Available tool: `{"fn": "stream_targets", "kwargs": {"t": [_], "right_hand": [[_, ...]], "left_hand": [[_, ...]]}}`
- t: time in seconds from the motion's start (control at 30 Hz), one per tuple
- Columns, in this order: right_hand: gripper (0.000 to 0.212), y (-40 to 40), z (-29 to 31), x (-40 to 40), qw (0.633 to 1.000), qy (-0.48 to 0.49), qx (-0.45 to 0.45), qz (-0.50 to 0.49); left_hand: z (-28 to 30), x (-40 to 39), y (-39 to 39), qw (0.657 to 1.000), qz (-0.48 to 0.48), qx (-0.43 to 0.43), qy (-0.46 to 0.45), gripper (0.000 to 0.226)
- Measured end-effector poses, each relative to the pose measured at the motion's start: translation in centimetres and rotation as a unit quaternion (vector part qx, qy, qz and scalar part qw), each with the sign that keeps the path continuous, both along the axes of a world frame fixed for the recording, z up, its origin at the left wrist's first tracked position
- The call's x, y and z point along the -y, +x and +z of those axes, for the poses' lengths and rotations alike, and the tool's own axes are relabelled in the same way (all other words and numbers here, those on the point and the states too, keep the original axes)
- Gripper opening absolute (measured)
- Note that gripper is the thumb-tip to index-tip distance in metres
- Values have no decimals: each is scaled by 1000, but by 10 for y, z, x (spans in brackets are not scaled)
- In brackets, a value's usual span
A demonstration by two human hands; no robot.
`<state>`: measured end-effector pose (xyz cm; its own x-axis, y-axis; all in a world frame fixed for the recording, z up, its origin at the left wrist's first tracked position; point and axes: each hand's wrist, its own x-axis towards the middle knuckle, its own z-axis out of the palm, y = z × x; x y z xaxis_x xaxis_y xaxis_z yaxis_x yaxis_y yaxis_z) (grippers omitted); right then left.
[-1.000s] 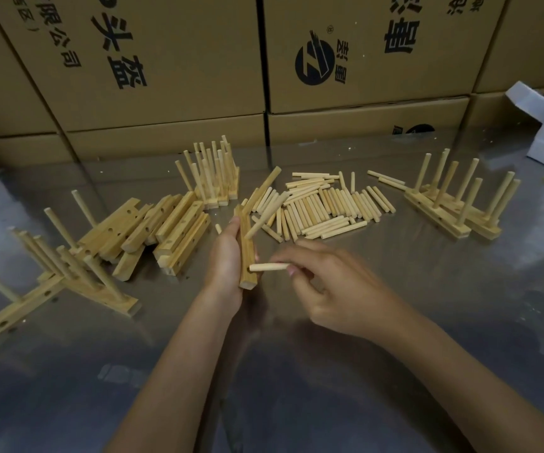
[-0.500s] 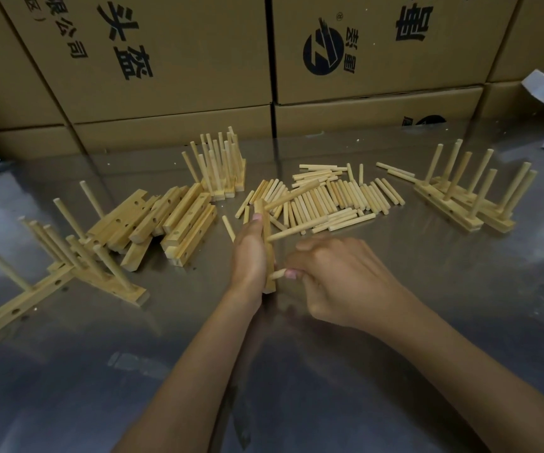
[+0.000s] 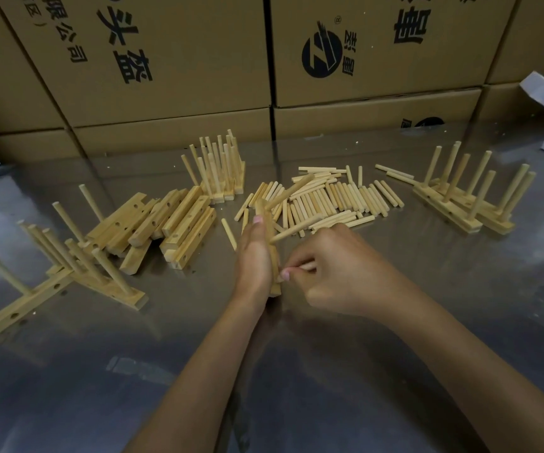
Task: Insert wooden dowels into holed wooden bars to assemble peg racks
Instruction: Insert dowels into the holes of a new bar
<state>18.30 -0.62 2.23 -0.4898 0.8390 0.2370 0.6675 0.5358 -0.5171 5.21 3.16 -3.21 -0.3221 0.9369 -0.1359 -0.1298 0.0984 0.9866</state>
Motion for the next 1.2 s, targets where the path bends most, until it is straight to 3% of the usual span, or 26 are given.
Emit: {"fn": "stream_targets", "kwargs": {"t": [0.1, 0.23, 0.47, 0.6, 0.77, 0.87, 1.0, 1.1, 1.2], "right_hand": [[8, 5, -3, -2, 986, -81, -141, -31], [6, 4, -11, -4, 939, -208, -273, -6], [9, -15, -34, 4, 937, -121, -327, -32], [9, -22, -43, 5, 937, -79, -338, -45], [8, -25, -45, 2, 918, -111, -378, -37], [33, -28, -51, 1, 945, -86, -306, -71], [41, -26, -56, 1, 980, -7, -174, -96], [34, -27, -55, -6, 974, -32, -199, -103], [27, -31, -49, -18, 959, -25, -246, -138]], "left_hand": [[0, -3, 0, 1000, 1, -4, -12, 49], [3, -2, -7, 999, -6, 29, -35, 55], [4, -1, -7, 997, 11, 45, -62, 58], [1, -4, -7, 996, 20, 68, -58, 59], [1, -3, -5, 991, 50, 119, -31, 61], [4, -7, -10, 973, 66, 214, -46, 47], [4, -10, -22, 980, 61, 191, -20, 52], [2, -12, -26, 984, -12, 175, 16, 71], [4, -16, -29, 985, -69, 157, 30, 60]]}}
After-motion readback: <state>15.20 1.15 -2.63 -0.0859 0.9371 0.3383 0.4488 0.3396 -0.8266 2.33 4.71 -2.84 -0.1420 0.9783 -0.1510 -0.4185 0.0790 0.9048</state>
